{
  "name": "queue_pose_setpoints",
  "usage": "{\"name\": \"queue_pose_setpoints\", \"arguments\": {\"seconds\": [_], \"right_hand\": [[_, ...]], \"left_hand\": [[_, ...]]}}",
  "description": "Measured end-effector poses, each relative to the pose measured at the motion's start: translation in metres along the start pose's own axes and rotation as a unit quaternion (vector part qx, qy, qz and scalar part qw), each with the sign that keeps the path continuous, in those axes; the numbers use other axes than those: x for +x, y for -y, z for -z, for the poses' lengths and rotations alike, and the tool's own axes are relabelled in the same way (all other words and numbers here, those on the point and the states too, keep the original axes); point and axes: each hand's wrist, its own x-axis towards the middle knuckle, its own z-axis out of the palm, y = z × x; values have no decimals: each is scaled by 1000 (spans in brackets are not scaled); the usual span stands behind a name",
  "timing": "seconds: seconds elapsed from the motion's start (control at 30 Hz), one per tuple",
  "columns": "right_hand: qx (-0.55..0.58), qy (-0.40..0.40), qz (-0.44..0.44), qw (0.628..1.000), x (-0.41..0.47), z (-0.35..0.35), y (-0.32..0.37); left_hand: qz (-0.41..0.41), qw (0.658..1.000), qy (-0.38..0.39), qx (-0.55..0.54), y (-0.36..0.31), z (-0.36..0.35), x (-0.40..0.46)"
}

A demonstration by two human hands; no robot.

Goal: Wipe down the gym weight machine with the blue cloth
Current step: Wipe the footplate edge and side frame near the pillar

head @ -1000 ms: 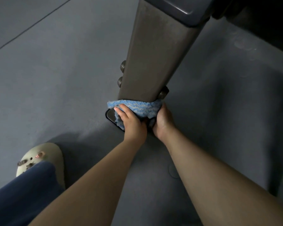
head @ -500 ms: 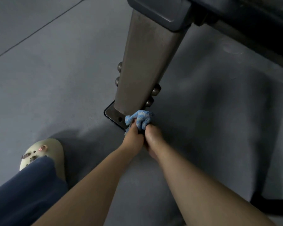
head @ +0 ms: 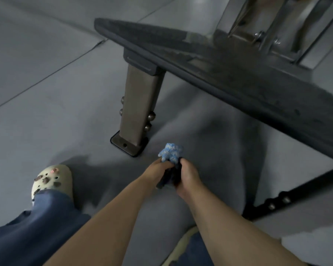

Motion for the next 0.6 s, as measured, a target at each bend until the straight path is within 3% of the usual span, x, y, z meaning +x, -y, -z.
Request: {"name": "queue_pose_setpoints", "arguments": {"seconds": [0.2, 0.33, 0.6], "right_hand": [[69, -50, 54, 995, -47, 37, 30], [102, -53, 138, 984, -75, 54, 44], [102, -134, 169, 971, -116, 86, 45]], "left_hand": [[27, 996, 21, -77, -23, -62, -49], [-10, 999, 27, -29, -32, -95, -73], [-7, 996, 57, 62, -29, -122, -101]]}}
